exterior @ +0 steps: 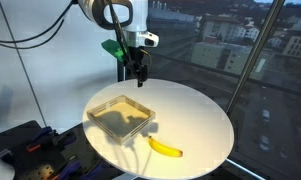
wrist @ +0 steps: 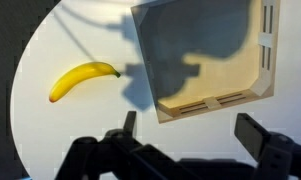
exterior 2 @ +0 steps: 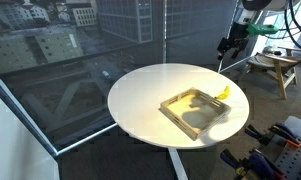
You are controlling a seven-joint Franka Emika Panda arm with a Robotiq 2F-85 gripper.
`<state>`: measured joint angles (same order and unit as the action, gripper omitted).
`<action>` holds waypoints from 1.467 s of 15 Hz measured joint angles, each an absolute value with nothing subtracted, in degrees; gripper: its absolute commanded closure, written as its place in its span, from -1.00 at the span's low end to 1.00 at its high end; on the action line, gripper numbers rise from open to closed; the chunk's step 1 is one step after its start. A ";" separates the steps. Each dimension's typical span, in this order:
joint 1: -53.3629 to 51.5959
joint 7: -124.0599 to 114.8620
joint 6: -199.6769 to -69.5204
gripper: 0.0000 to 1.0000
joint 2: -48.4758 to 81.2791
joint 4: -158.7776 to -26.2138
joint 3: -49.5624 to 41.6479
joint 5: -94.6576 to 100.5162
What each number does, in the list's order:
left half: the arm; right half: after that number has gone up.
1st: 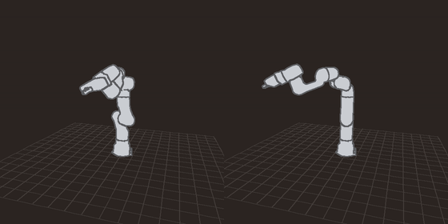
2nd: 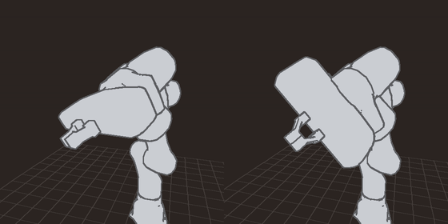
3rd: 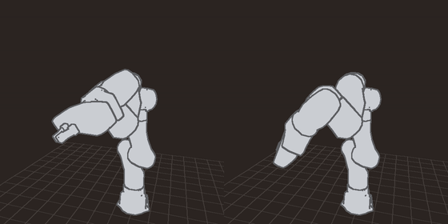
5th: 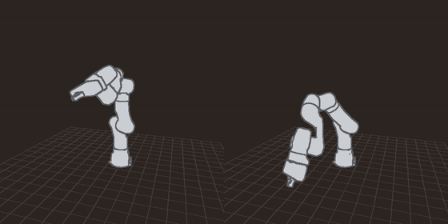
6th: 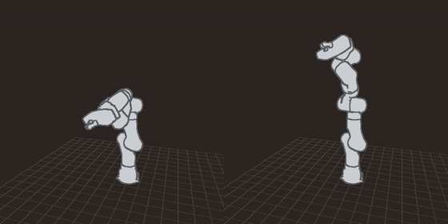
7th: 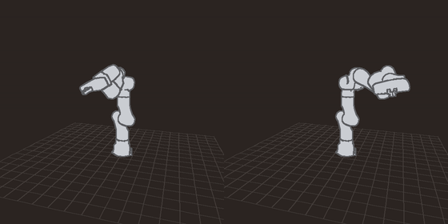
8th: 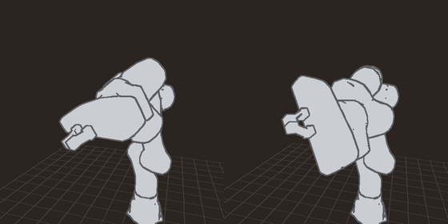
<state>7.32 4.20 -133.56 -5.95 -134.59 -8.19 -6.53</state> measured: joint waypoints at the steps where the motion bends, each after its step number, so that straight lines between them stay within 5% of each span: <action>1: 7.21 4.53 -133.12 -1.00 -6.72 -135.03 -8.19 -6.53; 22: 5.42 6.90 -126.99 -1.00 -18.51 -140.97 -8.15 -6.55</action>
